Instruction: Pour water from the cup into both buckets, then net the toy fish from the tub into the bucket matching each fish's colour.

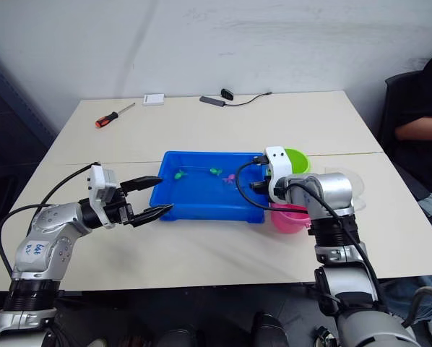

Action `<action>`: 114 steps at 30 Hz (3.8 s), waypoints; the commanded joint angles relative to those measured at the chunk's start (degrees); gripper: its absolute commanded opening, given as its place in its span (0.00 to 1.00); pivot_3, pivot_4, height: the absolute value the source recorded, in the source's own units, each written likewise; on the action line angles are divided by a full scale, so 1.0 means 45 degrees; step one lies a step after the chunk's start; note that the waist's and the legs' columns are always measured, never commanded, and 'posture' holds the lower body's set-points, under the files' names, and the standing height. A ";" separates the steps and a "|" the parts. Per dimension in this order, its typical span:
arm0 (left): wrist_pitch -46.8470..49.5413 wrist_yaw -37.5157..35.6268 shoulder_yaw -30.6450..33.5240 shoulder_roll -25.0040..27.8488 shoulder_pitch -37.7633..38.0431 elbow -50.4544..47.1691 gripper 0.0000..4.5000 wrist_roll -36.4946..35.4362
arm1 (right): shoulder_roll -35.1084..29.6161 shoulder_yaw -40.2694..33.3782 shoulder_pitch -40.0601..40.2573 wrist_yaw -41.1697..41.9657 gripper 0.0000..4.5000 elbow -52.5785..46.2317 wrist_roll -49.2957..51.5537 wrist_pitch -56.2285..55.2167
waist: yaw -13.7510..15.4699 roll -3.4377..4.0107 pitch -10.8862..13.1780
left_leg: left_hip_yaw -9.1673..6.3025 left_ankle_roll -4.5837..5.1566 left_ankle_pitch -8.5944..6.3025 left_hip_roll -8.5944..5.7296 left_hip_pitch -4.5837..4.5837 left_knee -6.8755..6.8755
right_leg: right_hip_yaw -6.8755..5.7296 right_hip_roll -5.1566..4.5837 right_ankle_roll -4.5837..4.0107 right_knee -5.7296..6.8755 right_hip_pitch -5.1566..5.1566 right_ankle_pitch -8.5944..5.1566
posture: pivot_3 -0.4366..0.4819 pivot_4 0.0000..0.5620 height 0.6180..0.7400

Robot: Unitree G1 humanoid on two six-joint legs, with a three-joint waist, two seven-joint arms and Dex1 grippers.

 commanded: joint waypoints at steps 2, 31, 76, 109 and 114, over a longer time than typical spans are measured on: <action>-0.0131 -0.0001 0.0121 0.0015 -0.0172 -0.0198 0.99 -0.0205 | -0.0081 -0.0751 -0.0237 0.0189 0.00 -0.1417 0.0457 0.0510 | 0.0010 0.0001 0.0001 | -0.0005 0.0000 0.0000 0.0000 -0.0002 0.0000 | 0.0001 -0.0002 0.0000 -0.0001 -0.0001 0.0000 | 0.48 0.27 1.00; -0.0899 -0.1744 -0.0723 -0.0244 -0.1842 0.1830 0.99 0.0003 | -0.4302 -0.6901 0.7469 0.2798 0.00 -1.0651 0.2947 -0.1511 | 0.0111 -0.0010 0.0007 | -0.0081 -0.0002 -0.0005 -0.0003 -0.0080 -0.0026 | -0.0014 0.0005 0.0017 -0.0177 0.0015 -0.0014 | 0.48 0.27 1.00; -0.1542 -0.2000 -0.1027 -0.0530 -0.2572 0.3072 0.99 0.0208 | -0.4870 -0.6270 1.4638 0.1258 0.00 -0.4305 -0.9031 -2.3866 | 0.0353 -0.0070 0.0041 | 0.0019 -0.0010 0.0003 -0.0012 -0.0113 -0.0015 | -0.0012 0.0015 -0.0024 -0.0243 0.0024 -0.0045 | 0.48 0.27 1.00; -0.1460 -0.1825 -0.0905 -0.0476 -0.2302 0.2803 0.99 0.0147 | -0.6541 -0.6329 1.5254 -0.6647 0.00 -0.2181 -1.6346 -2.7180 | 0.0305 -0.0084 0.0047 | 0.0031 -0.0017 0.0012 -0.0016 -0.0087 -0.0015 | 0.0025 0.0016 -0.0028 -0.0230 0.0039 -0.0057 | 0.48 0.27 1.00; -0.1436 -0.1841 -0.0913 -0.0439 -0.2272 0.2763 0.99 0.0137 | -0.6706 -0.6223 1.5456 -0.7013 0.00 -0.2125 -1.6442 -2.7087 | 0.0316 -0.0089 0.0048 | 0.0031 -0.0018 0.0012 -0.0014 -0.0083 -0.0017 | 0.0026 0.0016 -0.0026 -0.0230 0.0043 -0.0060 | 0.48 0.27 1.00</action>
